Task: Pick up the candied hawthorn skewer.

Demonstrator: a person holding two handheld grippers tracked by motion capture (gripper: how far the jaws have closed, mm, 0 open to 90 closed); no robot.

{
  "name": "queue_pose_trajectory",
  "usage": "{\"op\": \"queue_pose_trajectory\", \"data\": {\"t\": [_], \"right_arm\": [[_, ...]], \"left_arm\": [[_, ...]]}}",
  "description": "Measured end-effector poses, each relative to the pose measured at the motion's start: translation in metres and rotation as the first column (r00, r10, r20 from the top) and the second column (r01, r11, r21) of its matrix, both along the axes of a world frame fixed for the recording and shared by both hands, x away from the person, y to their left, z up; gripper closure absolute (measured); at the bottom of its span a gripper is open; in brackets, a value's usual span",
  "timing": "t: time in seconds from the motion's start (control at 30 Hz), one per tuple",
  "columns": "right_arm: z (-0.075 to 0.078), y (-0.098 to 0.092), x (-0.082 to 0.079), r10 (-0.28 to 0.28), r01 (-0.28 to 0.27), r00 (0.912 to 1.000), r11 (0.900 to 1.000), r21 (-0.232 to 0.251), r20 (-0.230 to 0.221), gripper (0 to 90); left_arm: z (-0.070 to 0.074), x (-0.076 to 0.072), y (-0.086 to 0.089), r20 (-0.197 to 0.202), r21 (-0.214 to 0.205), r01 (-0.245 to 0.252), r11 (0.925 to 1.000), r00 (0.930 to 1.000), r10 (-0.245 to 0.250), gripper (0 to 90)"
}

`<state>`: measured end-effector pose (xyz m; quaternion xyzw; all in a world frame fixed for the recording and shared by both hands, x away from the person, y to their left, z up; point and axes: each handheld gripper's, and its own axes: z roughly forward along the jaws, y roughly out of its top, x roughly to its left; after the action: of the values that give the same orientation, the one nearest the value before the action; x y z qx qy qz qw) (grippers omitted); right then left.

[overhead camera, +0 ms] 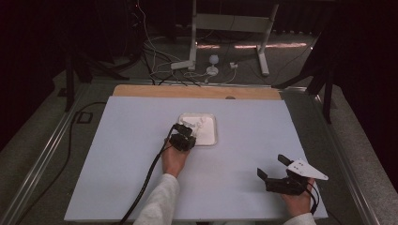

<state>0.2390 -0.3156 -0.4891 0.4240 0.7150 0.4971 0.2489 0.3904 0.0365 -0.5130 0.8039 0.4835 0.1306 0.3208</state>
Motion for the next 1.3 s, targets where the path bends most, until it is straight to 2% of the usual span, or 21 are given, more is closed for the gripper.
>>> {"op": "queue_pose_trajectory", "data": {"t": [0.3,0.53,0.83,0.97,1.2,1.3], "right_arm": [[0.0,0.0,0.0,-0.004,0.004,1.0,1.0,0.002,0.001,0.0],[0.0,0.0,0.0,-0.008,0.008,1.0,1.0,0.003,0.001,0.0],[-0.001,-0.001,-0.001,-0.017,0.017,0.9998,0.9998,0.003,0.006,0.0],[-0.001,-0.002,-0.001,-0.021,0.021,0.9997,0.9998,0.007,0.015,0.0],[0.003,0.003,-0.001,-0.027,0.026,0.9992,0.9994,0.025,0.031,0.0],[0.008,0.006,0.001,-0.021,0.02,0.9988,0.9996,0.018,0.044,0.0]], "left_arm": [[0.001,-0.001,0.005,-0.01,-0.056,-0.021,0.9982,0.9997,0.021,89.6],[0.011,-0.01,0.018,0.013,-0.098,-0.022,0.995,0.9997,0.023,89.6],[0.029,-0.027,0.032,0.054,-0.133,-0.012,0.991,0.9984,0.019,89.6],[0.036,-0.038,0.039,0.07,-0.143,0.01,0.9896,0.9975,0.0,89.6],[0.044,-0.054,0.056,0.101,-0.183,0.02,0.9829,0.9949,-0.002,89.6],[0.045,-0.061,0.064,0.111,-0.185,0.023,0.9825,0.9938,-0.003,89.6]]}}
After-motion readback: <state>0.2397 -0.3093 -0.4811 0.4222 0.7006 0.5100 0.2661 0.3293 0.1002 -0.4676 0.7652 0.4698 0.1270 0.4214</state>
